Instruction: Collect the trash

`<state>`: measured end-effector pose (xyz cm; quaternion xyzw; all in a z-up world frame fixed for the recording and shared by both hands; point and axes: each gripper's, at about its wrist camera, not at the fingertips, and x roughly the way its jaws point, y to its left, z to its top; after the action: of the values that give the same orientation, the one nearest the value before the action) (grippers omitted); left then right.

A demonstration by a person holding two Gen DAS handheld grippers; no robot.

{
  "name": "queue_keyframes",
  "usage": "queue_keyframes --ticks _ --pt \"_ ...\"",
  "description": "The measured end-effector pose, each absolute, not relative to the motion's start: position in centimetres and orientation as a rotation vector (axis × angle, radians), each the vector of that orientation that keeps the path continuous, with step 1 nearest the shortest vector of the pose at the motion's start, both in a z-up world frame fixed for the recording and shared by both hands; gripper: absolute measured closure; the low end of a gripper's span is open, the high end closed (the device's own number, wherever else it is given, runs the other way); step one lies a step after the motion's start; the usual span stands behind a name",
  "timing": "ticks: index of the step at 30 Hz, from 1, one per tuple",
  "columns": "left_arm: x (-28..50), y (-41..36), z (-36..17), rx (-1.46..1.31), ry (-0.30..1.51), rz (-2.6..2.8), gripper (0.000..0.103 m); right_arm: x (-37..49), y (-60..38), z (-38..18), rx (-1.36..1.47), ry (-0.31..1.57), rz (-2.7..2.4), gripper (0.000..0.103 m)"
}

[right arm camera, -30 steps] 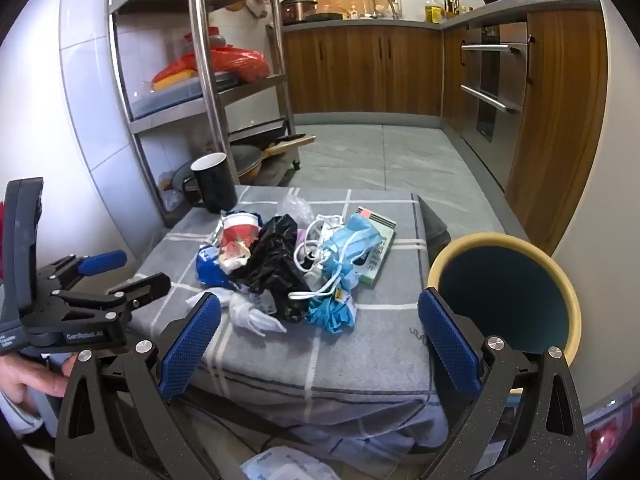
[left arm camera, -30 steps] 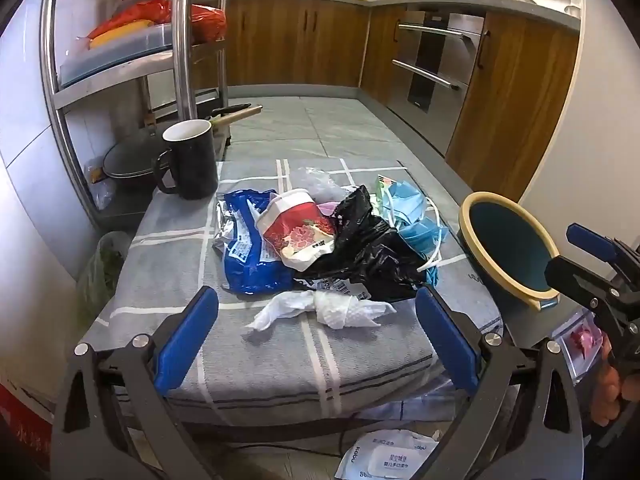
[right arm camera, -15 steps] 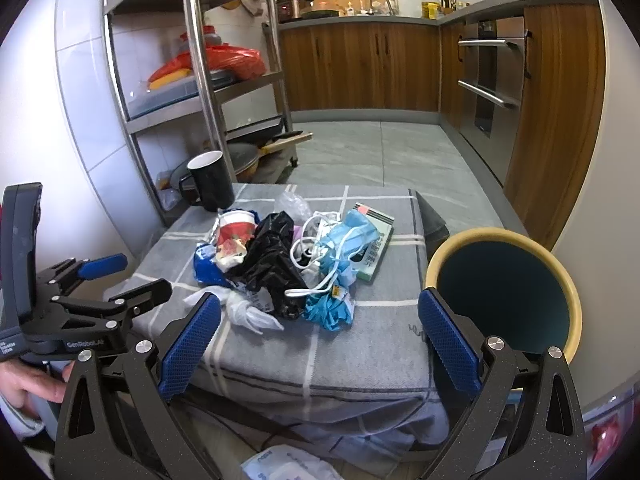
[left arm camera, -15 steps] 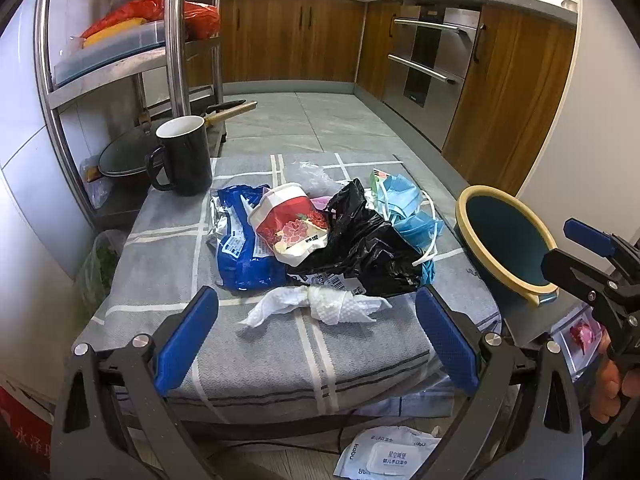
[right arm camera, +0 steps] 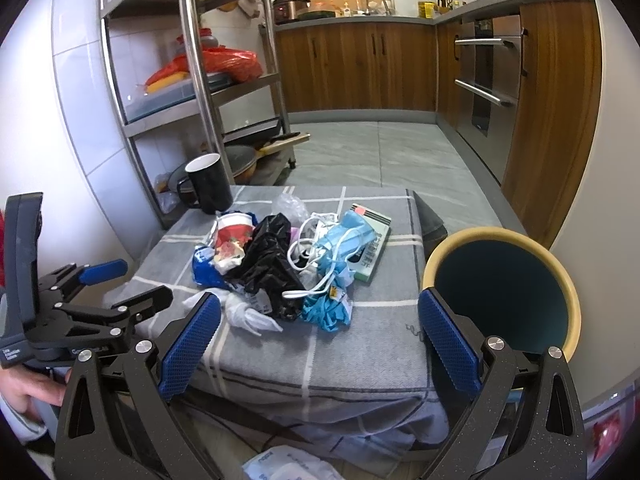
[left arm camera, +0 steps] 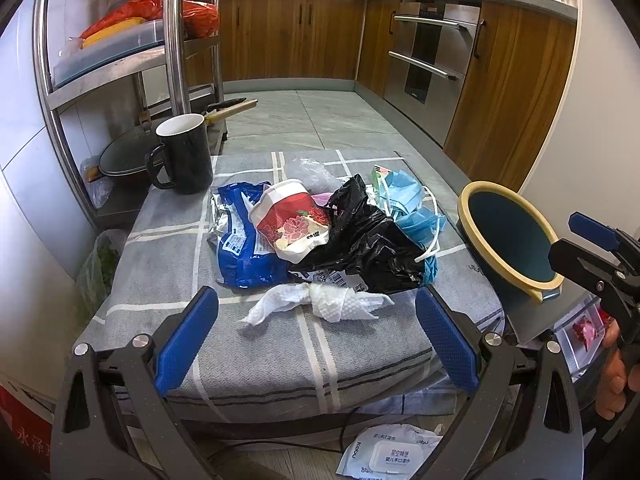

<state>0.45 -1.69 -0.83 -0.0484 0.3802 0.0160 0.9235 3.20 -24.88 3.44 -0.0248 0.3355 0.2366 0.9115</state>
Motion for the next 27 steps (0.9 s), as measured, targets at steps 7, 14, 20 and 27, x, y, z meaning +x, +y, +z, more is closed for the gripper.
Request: queue_keyframes --ticks 7,14,20,27 --pt "0.35 -1.91 -0.84 -0.094 0.777 0.036 0.006 3.09 -24.75 3.54 -0.051 0.688 0.489 0.005" --pt "0.37 -1.80 -0.91 -0.092 0.775 0.041 0.006 3.09 -24.76 3.51 -0.050 0.688 0.489 0.005" --pt "0.37 -1.75 -0.81 -0.087 0.773 0.042 0.006 3.12 -24.82 3.48 -0.050 0.689 0.490 0.005" --pt "0.68 -2.05 -0.75 -0.092 0.782 0.041 0.006 3.20 -24.78 3.30 -0.045 0.696 0.487 0.006"
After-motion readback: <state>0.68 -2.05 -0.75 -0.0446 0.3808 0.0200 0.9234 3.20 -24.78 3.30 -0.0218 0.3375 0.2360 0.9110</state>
